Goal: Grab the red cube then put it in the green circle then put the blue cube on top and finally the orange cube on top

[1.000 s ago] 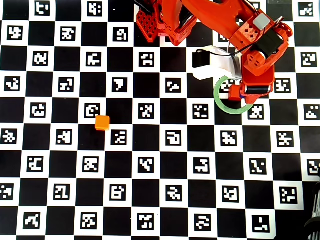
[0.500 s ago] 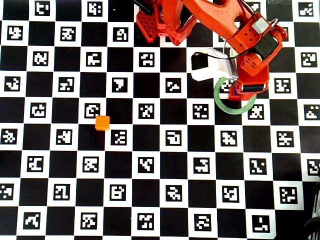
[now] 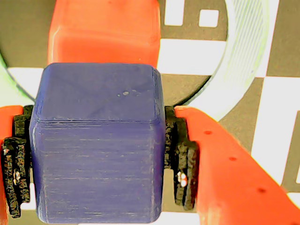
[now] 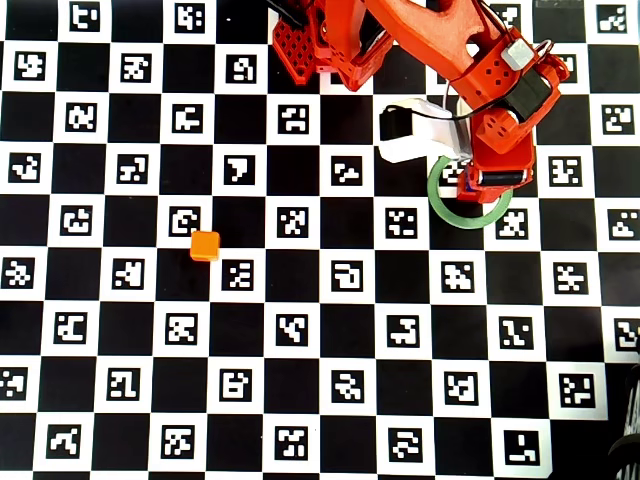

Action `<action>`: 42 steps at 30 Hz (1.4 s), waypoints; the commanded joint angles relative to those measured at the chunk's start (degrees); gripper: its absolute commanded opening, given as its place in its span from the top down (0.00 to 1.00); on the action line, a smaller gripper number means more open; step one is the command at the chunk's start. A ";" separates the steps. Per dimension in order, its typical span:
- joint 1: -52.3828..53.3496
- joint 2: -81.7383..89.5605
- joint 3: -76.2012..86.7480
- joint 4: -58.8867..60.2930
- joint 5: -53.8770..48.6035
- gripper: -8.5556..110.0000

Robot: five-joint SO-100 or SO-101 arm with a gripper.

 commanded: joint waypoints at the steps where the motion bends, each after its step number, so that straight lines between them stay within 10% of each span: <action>1: 0.09 1.14 -0.09 -0.88 0.09 0.96; 42: -0.62 -0.26 2.81 -4.31 -1.85 0.94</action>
